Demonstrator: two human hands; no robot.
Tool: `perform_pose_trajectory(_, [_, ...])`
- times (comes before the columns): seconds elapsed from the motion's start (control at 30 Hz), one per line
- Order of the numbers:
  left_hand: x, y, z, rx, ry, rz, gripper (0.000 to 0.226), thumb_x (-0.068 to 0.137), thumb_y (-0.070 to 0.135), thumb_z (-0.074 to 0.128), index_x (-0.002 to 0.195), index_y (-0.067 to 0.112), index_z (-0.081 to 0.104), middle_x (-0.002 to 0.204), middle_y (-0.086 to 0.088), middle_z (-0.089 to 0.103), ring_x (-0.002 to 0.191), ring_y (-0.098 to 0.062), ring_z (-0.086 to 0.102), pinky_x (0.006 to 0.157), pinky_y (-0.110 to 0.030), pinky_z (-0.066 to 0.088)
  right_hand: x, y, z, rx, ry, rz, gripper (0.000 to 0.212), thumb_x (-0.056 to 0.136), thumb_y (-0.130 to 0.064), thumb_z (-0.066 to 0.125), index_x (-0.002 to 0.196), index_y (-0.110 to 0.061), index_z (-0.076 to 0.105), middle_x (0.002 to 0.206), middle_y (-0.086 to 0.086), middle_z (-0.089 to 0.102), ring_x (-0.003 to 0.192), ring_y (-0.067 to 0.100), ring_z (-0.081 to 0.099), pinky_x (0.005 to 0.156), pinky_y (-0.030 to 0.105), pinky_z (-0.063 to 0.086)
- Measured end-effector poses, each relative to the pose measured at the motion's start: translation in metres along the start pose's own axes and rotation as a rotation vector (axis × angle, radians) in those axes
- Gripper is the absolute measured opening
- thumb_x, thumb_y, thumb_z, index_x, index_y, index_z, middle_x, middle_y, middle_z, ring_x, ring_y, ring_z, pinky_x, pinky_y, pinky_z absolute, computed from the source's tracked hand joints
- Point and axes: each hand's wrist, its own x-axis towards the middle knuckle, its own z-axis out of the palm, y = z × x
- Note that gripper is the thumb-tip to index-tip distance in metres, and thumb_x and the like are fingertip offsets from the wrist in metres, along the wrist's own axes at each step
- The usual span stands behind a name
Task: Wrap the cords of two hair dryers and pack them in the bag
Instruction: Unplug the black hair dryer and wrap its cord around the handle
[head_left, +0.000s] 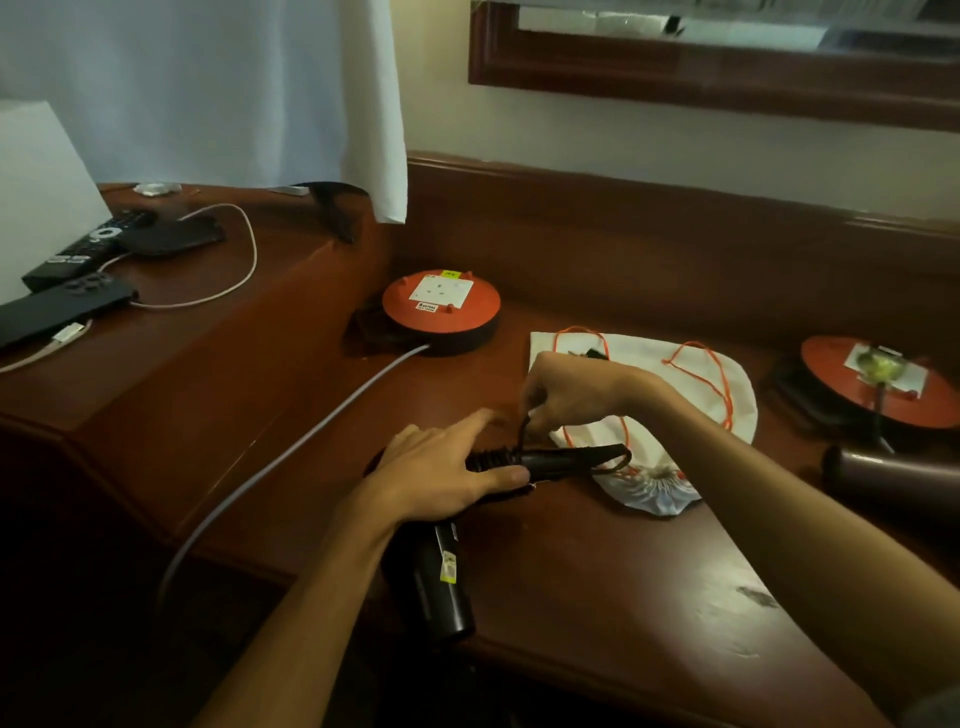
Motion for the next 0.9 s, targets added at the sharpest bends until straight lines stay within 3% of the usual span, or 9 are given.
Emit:
perform_pose_trajectory(0.13, [0.004,0.000,0.001,0.084,0.016,0.032,0.061,0.094,0.074,0.035,0.151,0.059,0.017,0.130,0.004,0.066,0.119,-0.027,0.059,0.086,-0.039,0.032,-0.013,-0.021,-0.003,-0.082,-0.037,-0.026,0.018,0.090,-0.016,0.060,0.077,-0.012,0.071,0.066,0.005,0.065,0.056,0.015,0.054,0.055,0.033,0.044])
perform_pose_trajectory(0.27, [0.002,-0.001,-0.001,0.064,-0.010,0.014,0.052,0.095,0.073,0.031,0.146,0.063,0.024,0.129,0.010,0.066,0.119,-0.024,0.060,0.084,-0.040,0.034,-0.028,-0.031,0.007,-0.129,0.023,0.011,0.016,0.090,-0.008,0.057,0.085,-0.004,0.072,0.076,0.014,0.070,0.064,0.027,0.063,0.058,0.042,0.051])
perform_pose_trajectory(0.37, [0.002,-0.001,-0.001,0.006,0.022,-0.013,0.052,0.093,0.075,0.038,0.144,0.065,0.031,0.130,0.014,0.066,0.120,-0.020,0.060,0.085,-0.039,0.036,-0.045,-0.036,0.012,-0.054,0.117,0.012,0.016,0.093,-0.011,0.058,0.089,-0.007,0.074,0.078,0.010,0.073,0.067,0.024,0.069,0.064,0.047,0.059])
perform_pose_trajectory(0.5, [-0.004,0.004,0.010,0.030,0.135,0.045,0.034,0.095,0.071,0.041,0.129,0.065,0.046,0.098,0.015,0.072,0.102,-0.016,0.065,0.082,-0.038,0.038,-0.076,-0.039,0.042,0.052,0.326,0.150,0.013,0.100,-0.019,0.057,0.106,-0.016,0.068,0.092,0.004,0.070,0.079,0.020,0.067,0.072,0.044,0.058])
perform_pose_trajectory(0.6, [-0.006,0.006,0.014,0.019,0.205,0.016,0.032,0.095,0.067,0.044,0.126,0.065,0.051,0.109,0.016,0.073,0.109,-0.015,0.064,0.092,-0.038,0.039,-0.094,-0.044,0.086,-0.049,0.447,0.152,0.027,0.096,-0.008,0.054,0.118,-0.021,0.062,0.102,0.004,0.066,0.087,0.025,0.064,0.073,0.047,0.054])
perform_pose_trajectory(0.67, [-0.005,0.003,0.014,-0.007,0.225,-0.039,0.035,0.094,0.069,0.045,0.128,0.065,0.050,0.119,0.016,0.071,0.117,-0.017,0.062,0.094,-0.038,0.040,-0.094,-0.039,0.108,-0.020,0.599,0.048,0.041,0.094,-0.001,0.058,0.130,-0.019,0.062,0.103,0.004,0.059,0.085,0.023,0.060,0.071,0.041,0.053])
perform_pose_trajectory(0.73, [-0.004,-0.001,0.014,-0.035,0.244,-0.082,0.036,0.093,0.071,0.045,0.128,0.067,0.049,0.117,0.016,0.072,0.116,-0.019,0.064,0.088,-0.035,0.042,-0.089,-0.034,0.121,0.069,0.735,-0.050,0.045,0.096,-0.003,0.058,0.137,-0.019,0.060,0.096,-0.002,0.051,0.082,0.004,0.053,0.070,0.017,0.044])
perform_pose_trajectory(0.8, [-0.006,-0.004,0.013,-0.056,0.263,-0.105,0.035,0.091,0.073,0.046,0.125,0.069,0.048,0.116,0.019,0.071,0.115,-0.018,0.064,0.087,-0.036,0.044,-0.083,-0.027,0.128,0.133,0.830,-0.108,0.045,0.097,-0.002,0.057,0.139,-0.019,0.060,0.094,-0.007,0.047,0.081,-0.005,0.046,0.072,0.004,0.034])
perform_pose_trajectory(0.9, [-0.009,-0.008,0.010,-0.153,0.278,-0.103,0.039,0.084,0.079,0.051,0.122,0.069,0.050,0.118,0.028,0.067,0.119,-0.011,0.062,0.092,-0.038,0.048,-0.074,-0.019,0.138,0.167,0.859,-0.131,0.052,0.096,0.002,0.053,0.143,-0.020,0.057,0.102,-0.001,0.052,0.086,0.005,0.048,0.070,0.012,0.040])
